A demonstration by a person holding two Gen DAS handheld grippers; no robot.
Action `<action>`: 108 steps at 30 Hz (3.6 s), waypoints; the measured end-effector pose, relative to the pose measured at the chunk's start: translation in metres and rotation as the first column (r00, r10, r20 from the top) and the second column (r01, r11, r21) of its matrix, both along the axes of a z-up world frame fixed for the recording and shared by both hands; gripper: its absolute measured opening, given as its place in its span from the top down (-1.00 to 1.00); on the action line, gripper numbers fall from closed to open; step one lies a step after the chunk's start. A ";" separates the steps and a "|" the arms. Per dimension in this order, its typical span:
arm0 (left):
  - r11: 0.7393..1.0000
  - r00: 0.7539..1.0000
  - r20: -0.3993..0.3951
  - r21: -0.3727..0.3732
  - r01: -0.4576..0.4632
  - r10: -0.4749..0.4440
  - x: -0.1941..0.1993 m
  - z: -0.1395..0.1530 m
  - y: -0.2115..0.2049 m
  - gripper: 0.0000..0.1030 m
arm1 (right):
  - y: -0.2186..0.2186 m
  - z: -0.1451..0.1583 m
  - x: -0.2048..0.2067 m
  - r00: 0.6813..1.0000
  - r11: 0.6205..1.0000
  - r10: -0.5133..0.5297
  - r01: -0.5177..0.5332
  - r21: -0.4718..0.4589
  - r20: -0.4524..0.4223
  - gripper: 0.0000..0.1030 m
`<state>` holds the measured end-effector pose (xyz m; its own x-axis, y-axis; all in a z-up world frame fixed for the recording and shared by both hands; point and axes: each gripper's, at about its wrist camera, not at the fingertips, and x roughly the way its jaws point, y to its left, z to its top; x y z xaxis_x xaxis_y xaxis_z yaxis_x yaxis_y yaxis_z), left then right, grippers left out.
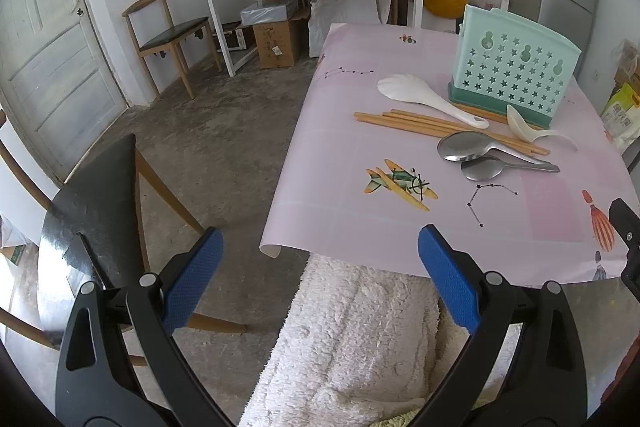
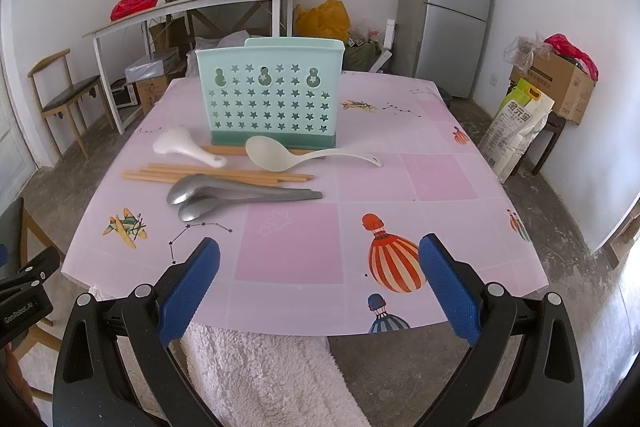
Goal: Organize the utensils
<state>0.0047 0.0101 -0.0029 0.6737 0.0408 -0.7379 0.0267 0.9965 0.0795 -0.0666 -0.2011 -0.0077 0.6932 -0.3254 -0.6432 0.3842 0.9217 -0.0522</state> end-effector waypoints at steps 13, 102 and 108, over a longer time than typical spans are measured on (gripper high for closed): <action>0.999 1.000 -0.003 0.030 -0.010 0.010 0.002 -0.002 -0.004 -0.83 | -0.001 -0.004 0.003 1.000 1.000 0.013 -0.013 0.005 -0.002 -0.88; 0.740 0.741 -0.026 -0.088 0.667 -0.671 0.115 -0.047 -0.120 0.97 | -0.042 -0.083 0.090 0.959 0.968 0.232 -0.210 0.139 -0.161 -0.88; 0.747 0.748 0.008 -0.057 0.663 -0.664 0.116 -0.046 -0.114 0.71 | -0.042 -0.083 0.092 0.959 0.969 0.226 -0.203 0.143 -0.171 -0.88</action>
<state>0.1207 -0.1034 -0.0491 0.5075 -0.4522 -0.7334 0.6831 0.7300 0.0225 0.0253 -0.2435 -0.0908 0.6037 -0.0926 -0.7918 0.1716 0.9851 0.0155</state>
